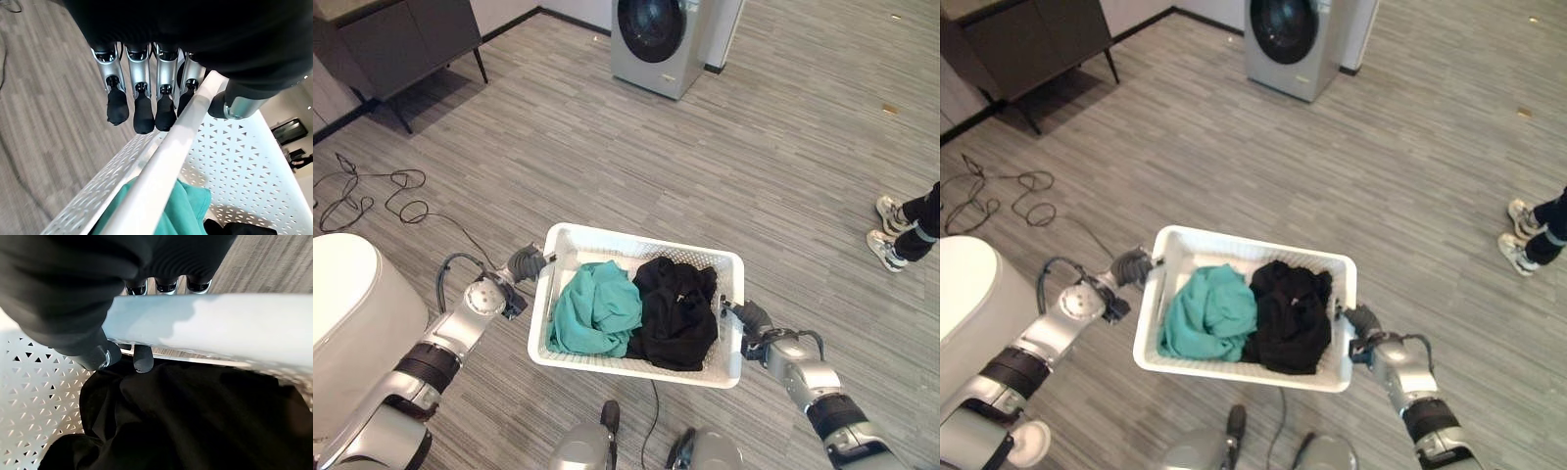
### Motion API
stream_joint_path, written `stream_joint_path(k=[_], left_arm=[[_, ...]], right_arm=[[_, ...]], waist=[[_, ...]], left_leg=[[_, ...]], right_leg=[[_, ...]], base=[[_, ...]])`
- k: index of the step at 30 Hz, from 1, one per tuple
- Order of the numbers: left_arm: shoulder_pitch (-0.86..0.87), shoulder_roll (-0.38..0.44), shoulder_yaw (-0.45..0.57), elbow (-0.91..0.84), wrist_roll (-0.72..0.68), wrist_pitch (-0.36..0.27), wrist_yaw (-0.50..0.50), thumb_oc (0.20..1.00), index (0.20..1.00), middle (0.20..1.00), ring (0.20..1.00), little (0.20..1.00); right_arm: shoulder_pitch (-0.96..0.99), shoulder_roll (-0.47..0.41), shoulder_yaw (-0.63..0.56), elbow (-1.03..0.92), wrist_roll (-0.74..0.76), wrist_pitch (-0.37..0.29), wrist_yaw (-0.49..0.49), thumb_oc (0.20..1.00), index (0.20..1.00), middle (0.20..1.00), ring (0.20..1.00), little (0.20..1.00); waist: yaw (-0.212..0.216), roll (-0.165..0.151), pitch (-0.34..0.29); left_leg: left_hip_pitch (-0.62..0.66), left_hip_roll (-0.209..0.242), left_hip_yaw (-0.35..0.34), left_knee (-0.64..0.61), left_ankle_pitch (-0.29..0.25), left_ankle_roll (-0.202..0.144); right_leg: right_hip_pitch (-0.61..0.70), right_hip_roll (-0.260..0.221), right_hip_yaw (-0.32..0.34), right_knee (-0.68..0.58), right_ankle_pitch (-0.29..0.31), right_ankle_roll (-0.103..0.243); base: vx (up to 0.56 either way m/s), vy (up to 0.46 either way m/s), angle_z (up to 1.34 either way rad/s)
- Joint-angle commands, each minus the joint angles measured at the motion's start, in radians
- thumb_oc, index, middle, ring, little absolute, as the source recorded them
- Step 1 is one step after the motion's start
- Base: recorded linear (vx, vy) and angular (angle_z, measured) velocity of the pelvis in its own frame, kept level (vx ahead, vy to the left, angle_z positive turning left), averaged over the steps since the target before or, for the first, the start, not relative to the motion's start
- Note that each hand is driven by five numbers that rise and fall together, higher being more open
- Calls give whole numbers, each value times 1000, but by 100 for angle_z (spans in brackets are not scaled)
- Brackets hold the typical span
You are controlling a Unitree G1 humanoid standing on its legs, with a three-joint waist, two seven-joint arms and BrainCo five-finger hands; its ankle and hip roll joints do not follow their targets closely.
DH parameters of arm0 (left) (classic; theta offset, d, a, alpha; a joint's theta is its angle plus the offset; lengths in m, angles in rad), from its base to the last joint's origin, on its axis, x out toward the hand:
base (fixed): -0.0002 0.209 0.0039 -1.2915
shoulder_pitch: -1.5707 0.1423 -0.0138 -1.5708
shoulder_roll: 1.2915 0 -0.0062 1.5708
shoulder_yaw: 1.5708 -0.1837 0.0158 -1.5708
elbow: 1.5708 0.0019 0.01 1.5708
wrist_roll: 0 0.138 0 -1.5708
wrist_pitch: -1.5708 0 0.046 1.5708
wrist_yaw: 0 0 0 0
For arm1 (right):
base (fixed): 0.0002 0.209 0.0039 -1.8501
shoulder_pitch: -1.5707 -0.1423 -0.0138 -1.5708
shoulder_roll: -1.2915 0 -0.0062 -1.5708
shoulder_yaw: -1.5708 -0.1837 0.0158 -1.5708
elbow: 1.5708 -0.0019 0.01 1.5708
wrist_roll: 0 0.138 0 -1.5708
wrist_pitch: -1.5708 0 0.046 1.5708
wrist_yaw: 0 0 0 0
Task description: Grab the laundry basket,head to the washer,open it,put in the laundry and shut it.
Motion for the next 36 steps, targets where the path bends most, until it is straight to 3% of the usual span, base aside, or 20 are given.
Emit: stream_joint_path(k=[1,4,6,8,11,13,14,15,16,18,21,22,24,25,26,28,29,32,34,36], left_arm=[[-79,143,135,115,7,7,104,200,200,200,200,200],[-90,126,136,126,22,3,105,200,200,200,200,200],[-77,110,140,128,34,1,101,200,200,200,200,200],[-69,82,131,130,44,4,94,200,200,200,200,200],[-45,62,135,122,50,9,92,200,200,200,200,200],[-8,49,153,116,43,9,90,200,200,200,200,200],[-8,49,153,116,43,9,90,200,200,200,200,200],[13,51,160,84,41,12,84,200,200,200,200,200],[25,49,171,79,32,15,83,200,200,200,200,200],[58,63,207,34,28,21,87,200,200,200,200,200],[54,64,213,28,19,22,92,200,200,200,200,200],[44,57,214,23,16,25,95,200,200,200,200,200],[42,51,214,21,19,23,95,200,200,200,200,200],[41,45,217,27,18,19,97,200,200,200,200,200],[35,42,216,26,17,18,97,200,200,200,200,200],[18,43,210,44,16,10,105,200,200,200,200,200],[-3,47,192,62,16,9,106,200,200,200,200,200],[-19,55,178,76,20,5,109,200,200,200,200,200],[-15,71,176,79,20,2,108,200,200,200,200,200],[-9,81,181,70,12,1,105,200,200,200,200,200]], right_arm=[[3,-109,-121,16,46,-96,21,200,200,200,200,200],[23,-113,-135,11,53,-96,22,200,200,200,200,200],[34,-116,-142,19,46,-94,28,200,200,200,200,200],[55,-120,-143,30,38,-86,36,200,200,200,200,200],[71,-135,-143,21,28,-77,47,200,200,200,200,200],[68,-144,-127,24,24,-75,56,200,200,200,200,200],[68,-144,-127,24,24,-75,56,200,200,200,200,200],[78,-152,-124,18,24,-68,58,200,200,200,200,200],[72,-149,-118,24,33,-75,56,200,200,200,200,200],[67,-150,-111,8,33,-71,53,200,200,200,200,200],[66,-153,-110,7,32,-74,42,200,200,200,200,200],[78,-155,-118,2,30,-73,32,200,200,200,200,200],[87,-152,-122,-10,27,-73,31,200,200,200,200,200],[90,-152,-120,-11,26,-79,32,200,200,200,200,200],[92,-146,-114,-27,24,-80,38,200,200,200,200,200],[87,-141,-108,-25,25,-94,36,200,200,200,200,200],[79,-134,-102,-28,28,-103,36,200,200,200,200,200],[56,-125,-87,-25,31,-113,38,200,200,200,200,200],[32,-114,-67,-26,34,-116,40,200,200,200,200,200],[18,-105,-59,-25,28,-107,46,200,200,200,200,200]], waist=[[-14,-33,-47],[-43,-38,-42],[-58,-33,-49],[-85,-37,-88],[-98,-25,-117],[-103,-5,-134],[-103,-6,-135],[-103,-3,-143],[-95,-13,-140],[-65,-17,-122],[-35,-35,-93],[-7,-55,-61],[6,-60,-54],[21,-63,-45],[31,-63,-50],[51,-65,-43],[67,-58,-38],[87,-57,-34],[110,-61,-29],[108,-49,-58]], left_leg=[[23,59,58,55,-102,-75],[73,51,40,72,-146,-86],[128,57,35,73,-181,-91],[195,72,16,75,-192,-106],[218,103,20,124,-180,-124],[219,138,29,204,-114,-151],[218,137,28,204,-113,-150],[165,217,74,391,24,-173],[123,261,102,537,116,-185],[41,313,107,729,141,-185],[-50,347,131,817,121,-171],[-160,342,141,774,52,-159],[-194,319,153,707,22,-155],[-234,287,162,591,9,-159],[-245,272,178,381,5,-166],[-266,240,177,150,107,-180],[-278,214,139,4,138,-187],[-308,204,83,-55,161,-195],[-332,205,21,-19,165,-204],[-307,227,31,-12,196,-201]], right_leg=[[47,74,65,-325,202,60],[-20,75,70,-455,274,93],[-47,71,41,-460,288,102],[-1,76,21,-433,322,82],[35,88,-10,-401,311,62],[56,113,-29,-353,266,31],[55,112,-29,-353,266,31],[108,142,-47,-330,206,-17],[143,151,-58,-337,185,-43],[214,201,-28,-356,134,-79],[273,217,-9,-383,103,-96],[320,213,8,-403,86,-92],[342,207,20,-411,78,-84],[356,203,23,-414,67,-73],[371,189,20,-410,56,-58],[401,186,9,-411,48,-54],[429,193,18,-400,21,-53],[454,200,40,-388,-8,-52],[486,196,72,-365,-40,-51],[502,194,81,-350,-69,-42]], base=[[470,-44,16],[382,-54,37],[552,-80,50],[599,-144,29],[456,-152,40],[388,-159,6],[433,-284,-30],[420,-351,-11],[569,-492,-2],[413,-364,0],[257,-198,-59],[264,-42,-55],[240,4,-7],[277,112,-24],[399,139,-31],[395,146,-32],[312,112,-16],[339,89,-25],[427,144,-62],[514,258,-49]])
